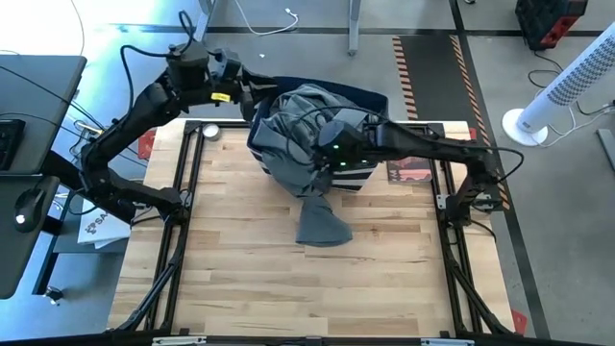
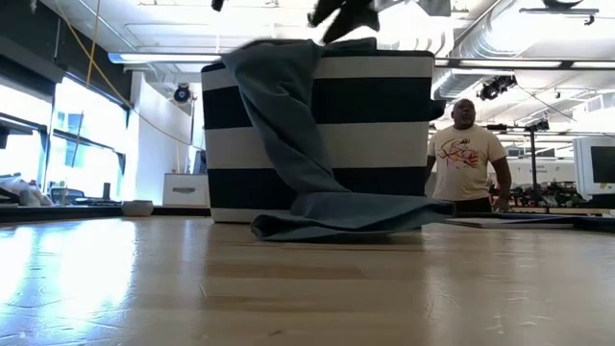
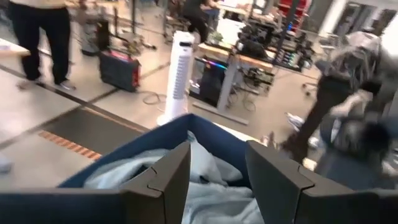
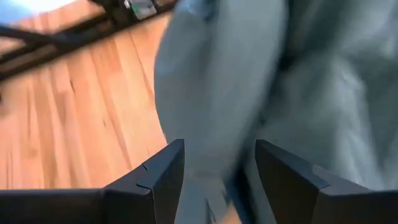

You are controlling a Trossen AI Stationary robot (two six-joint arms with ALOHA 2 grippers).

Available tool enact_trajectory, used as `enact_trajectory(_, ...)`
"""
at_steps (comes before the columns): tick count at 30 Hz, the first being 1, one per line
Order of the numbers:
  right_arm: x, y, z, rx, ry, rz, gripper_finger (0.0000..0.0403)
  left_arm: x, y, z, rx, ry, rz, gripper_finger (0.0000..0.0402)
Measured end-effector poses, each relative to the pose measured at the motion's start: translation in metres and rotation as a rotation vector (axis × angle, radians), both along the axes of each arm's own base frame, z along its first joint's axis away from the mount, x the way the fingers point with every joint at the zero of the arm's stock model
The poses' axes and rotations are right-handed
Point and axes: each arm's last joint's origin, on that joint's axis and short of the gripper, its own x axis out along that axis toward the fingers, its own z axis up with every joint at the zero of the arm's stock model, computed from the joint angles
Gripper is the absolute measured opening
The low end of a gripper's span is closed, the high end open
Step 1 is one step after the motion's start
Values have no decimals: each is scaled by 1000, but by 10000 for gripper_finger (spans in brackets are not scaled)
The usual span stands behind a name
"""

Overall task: Sort clothes
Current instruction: Put the gray pants into the blue bin

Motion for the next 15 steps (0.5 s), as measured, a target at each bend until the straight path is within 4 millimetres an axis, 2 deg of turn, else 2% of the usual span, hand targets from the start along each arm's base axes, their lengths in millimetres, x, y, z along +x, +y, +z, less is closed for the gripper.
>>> enact_trajectory(3, 18, -10, -14, 26, -74, 7, 193, -1, 0, 3, 15, -17, 17, 147)
enact_trajectory(6, 28, -22, -23, 63, -123, 8, 193, -1, 0, 3, 14, -23, 17, 145)
enact_trajectory(9, 38, -34, -44, 146, -99, 19, 183, 0, 0, 3, 13, -26, 5, 142)
enact_trajectory(12, 47, -42, -65, 235, -57, 23, 137, -1, 0, 3, 13, -26, 2, 140)
enact_trajectory(15, 52, -48, -68, 246, -83, 23, 52, -4, -2, 6, 21, -39, 3, 138)
